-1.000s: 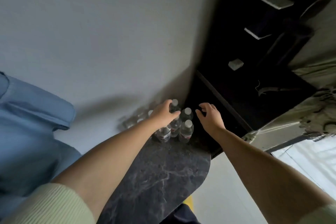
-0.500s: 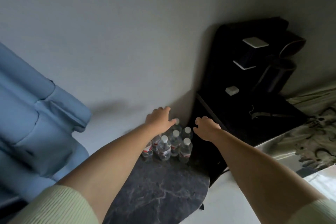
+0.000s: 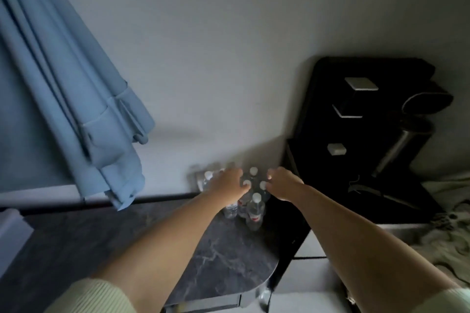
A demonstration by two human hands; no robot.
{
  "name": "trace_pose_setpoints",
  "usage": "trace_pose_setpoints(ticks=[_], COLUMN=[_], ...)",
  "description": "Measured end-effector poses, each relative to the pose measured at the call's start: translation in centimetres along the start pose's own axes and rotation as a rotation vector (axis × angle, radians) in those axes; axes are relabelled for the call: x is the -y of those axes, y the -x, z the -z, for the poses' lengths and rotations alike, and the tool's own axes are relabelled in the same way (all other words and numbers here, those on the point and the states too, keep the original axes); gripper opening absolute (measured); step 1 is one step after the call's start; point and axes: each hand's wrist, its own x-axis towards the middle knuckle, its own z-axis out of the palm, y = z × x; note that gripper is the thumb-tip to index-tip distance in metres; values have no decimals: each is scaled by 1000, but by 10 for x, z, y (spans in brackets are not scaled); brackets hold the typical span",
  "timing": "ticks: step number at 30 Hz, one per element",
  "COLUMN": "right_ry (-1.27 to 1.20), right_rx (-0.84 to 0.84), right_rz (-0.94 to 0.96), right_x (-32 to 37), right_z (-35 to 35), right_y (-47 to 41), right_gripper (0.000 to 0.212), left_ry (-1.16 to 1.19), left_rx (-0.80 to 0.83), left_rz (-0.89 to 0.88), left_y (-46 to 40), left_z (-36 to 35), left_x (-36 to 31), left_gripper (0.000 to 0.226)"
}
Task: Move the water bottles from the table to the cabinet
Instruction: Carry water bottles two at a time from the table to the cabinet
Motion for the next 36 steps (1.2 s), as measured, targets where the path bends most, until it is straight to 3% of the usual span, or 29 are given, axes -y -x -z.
trace_pose_setpoints(ticks=[7, 15, 20, 25, 36], right_ry=[15, 128, 151, 149, 348], right_rx=[14, 17, 77, 149, 214], right_rz=[222, 546, 764, 950, 1426], right_x=[65, 207, 311, 409, 571], right_z=[-7, -44, -88, -145, -234], right_y=[7, 58, 139, 248, 450], right_gripper=[39, 41, 40, 45, 41], left_ry=[-20, 95, 112, 116, 143], left_rx=[-114, -255, -268, -368, -548], left_rz=[275, 581, 783, 1031, 1470], left_y=[69, 219, 360, 517, 781], left_z=[38, 63, 59, 52, 31], left_x=[51, 145, 203, 247, 261], left_gripper=[51, 52, 67, 57, 54])
